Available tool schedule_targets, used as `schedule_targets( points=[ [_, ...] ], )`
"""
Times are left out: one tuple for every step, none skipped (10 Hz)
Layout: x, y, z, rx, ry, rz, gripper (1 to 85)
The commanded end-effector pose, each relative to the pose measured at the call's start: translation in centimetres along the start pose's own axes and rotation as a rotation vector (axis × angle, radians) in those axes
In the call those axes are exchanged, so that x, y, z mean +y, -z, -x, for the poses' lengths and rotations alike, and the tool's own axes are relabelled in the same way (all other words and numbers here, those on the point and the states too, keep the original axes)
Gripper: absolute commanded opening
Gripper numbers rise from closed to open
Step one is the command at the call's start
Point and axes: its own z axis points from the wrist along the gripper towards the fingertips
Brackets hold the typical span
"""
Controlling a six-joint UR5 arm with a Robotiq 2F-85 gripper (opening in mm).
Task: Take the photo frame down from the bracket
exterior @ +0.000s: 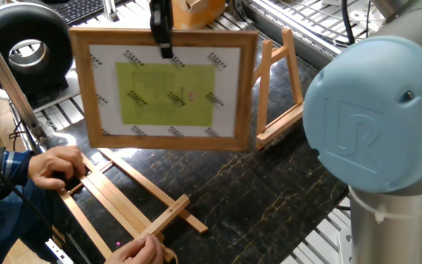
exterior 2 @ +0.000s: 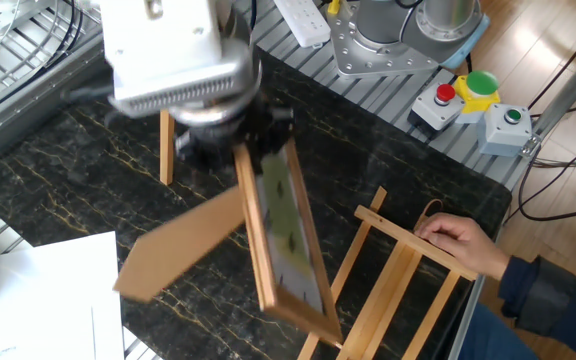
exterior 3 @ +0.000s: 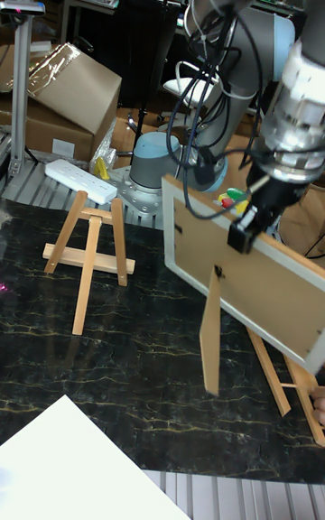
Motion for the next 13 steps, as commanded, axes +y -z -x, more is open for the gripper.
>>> schedule_targets(
  points=[
    [-0.4, -2.2, 2.7, -0.096, -0.002, 0.037, 1.3],
    [-0.4, -2.6, 2.2, -0.092, -0.019, 0.051, 1.3],
    [-0.4, -3.0, 1.0, -0.073, -0.047, 0.07, 1.3],
    [0.2, -3.3, 0.2, -0.067, -0.091, 0.109, 1.3],
    [0.9, -3.5, -0.3, -0.063, -0.146, 0.149, 1.3],
    [1.4, -3.5, -0.6, -0.051, -0.172, 0.168, 1.3],
    [0.6, -3.7, -0.8, -0.044, -0.143, 0.14, 1.3],
    [-0.3, -4.0, -1.0, -0.035, -0.112, 0.1, 1.3],
    [-0.9, -3.8, -0.9, -0.021, -0.101, 0.068, 1.3],
    [-1.0, -3.5, -1.0, 0.0, -0.103, 0.048, 1.3],
    [-1.4, -3.4, -1.3, 0.015, -0.102, 0.029, 1.3],
    [-1.4, -3.4, -0.7, -0.006, -0.139, 0.03, 1.3],
    [-1.4, -3.4, 0.0, -0.033, -0.178, 0.032, 1.3]
  ],
)
